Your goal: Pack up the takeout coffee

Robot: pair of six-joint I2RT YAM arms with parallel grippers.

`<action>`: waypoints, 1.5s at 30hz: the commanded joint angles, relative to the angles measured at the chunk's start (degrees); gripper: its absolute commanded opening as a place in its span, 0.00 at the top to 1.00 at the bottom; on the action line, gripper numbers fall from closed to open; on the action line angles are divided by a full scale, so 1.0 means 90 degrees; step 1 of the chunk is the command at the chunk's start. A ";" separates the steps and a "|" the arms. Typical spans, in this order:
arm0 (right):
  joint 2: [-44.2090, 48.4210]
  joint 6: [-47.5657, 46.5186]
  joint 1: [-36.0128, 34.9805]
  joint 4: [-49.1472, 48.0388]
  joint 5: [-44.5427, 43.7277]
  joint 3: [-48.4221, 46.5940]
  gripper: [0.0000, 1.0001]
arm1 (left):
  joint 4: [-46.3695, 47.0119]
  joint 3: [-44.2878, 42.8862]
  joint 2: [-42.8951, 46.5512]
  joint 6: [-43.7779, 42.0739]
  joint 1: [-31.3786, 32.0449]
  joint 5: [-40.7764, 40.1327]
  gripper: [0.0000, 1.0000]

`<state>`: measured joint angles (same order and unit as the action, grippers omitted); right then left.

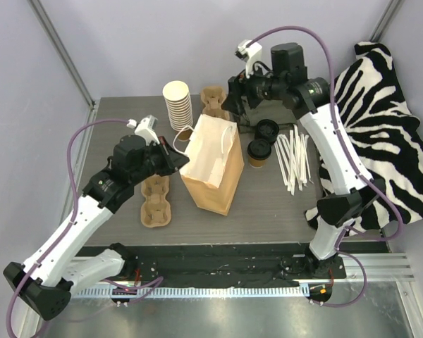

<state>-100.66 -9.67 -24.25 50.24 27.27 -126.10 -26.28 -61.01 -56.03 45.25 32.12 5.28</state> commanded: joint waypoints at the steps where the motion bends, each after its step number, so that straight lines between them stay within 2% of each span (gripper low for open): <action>1: -0.0289 -0.0488 -0.0147 0.0248 -0.0491 -0.0265 0.22 | 0.0567 0.0138 0.0249 -0.0555 0.0259 -0.0430 1.00; 6: -0.0407 -0.0663 -0.0352 0.0803 -0.0257 -0.0315 0.23 | 0.0567 0.0285 0.0356 -0.0624 0.0367 -0.0528 1.00; 11: -0.0105 -0.0761 -0.0547 0.0854 -0.0158 0.0534 0.24 | 0.0625 0.0354 0.0366 -0.0624 0.0377 -0.0704 1.00; 19: -0.0163 -0.0820 -0.0665 0.0863 -0.0344 0.0809 0.36 | 0.0782 0.0480 0.0386 -0.0585 0.0386 -0.0413 1.00; 22: -0.0260 -0.0820 -0.0665 0.0834 -0.0364 0.0721 0.46 | 0.0879 0.0558 0.0425 -0.0575 0.0386 -0.0216 1.00; 24: -0.0309 -0.0830 -0.0694 0.0844 -0.0403 0.0633 0.58 | 0.0899 0.0636 0.0454 -0.0595 0.0386 -0.0099 1.00; 25: -0.0338 -0.0849 -0.0704 0.0853 -0.0422 0.0623 0.72 | 0.0899 0.0646 0.0473 -0.0595 0.0386 -0.0079 1.00; 27: -0.0329 -0.0956 -0.0714 0.0883 -0.0500 0.0584 0.86 | 0.0889 0.0676 0.0503 -0.0653 0.0386 -0.0069 0.91; 28: -0.0300 -0.1005 -0.0733 0.0892 -0.0529 0.0574 0.99 | 0.0821 0.0666 0.0542 -0.0682 0.0386 -0.0108 0.79; 29: -0.0280 -0.1044 -0.0733 0.0902 -0.0568 0.0564 0.99 | 0.0676 0.0637 0.0552 -0.0692 0.0386 -0.0214 0.52; 31: -0.0183 -0.1190 -0.0733 0.0873 -0.0676 0.0574 0.99 | 0.0025 0.0355 0.0532 -0.0857 0.0251 -0.0400 0.28; 33: 0.0002 -0.1298 -0.0733 0.0863 -0.0705 0.0613 0.99 | -0.0446 0.0082 0.0532 -0.1257 0.0046 -0.0265 0.20; 34: 0.0061 -0.1385 -0.0733 0.0854 -0.0705 0.0652 0.99 | -0.0855 0.0003 0.0542 -0.1413 -0.0178 -0.0148 0.12; 37: 0.0334 -0.1493 -0.0733 0.0737 -0.0667 0.0866 0.99 | -0.1539 -0.0397 0.0659 -0.2262 -0.0647 0.0622 0.00; 41: 0.0520 -0.1659 -0.0782 0.0619 -0.0657 0.1081 0.99 | -0.2547 -0.1237 0.0465 -0.3366 -0.1331 0.1209 0.00; 45: 0.0667 -0.1923 -0.0899 0.0590 -0.0608 0.1111 0.99 | -0.3367 -0.2067 0.0056 -0.4284 -0.2482 0.2719 0.00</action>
<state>-98.26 -23.46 -31.14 58.48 21.54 -116.22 -46.87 -73.32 -52.58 18.68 17.06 15.42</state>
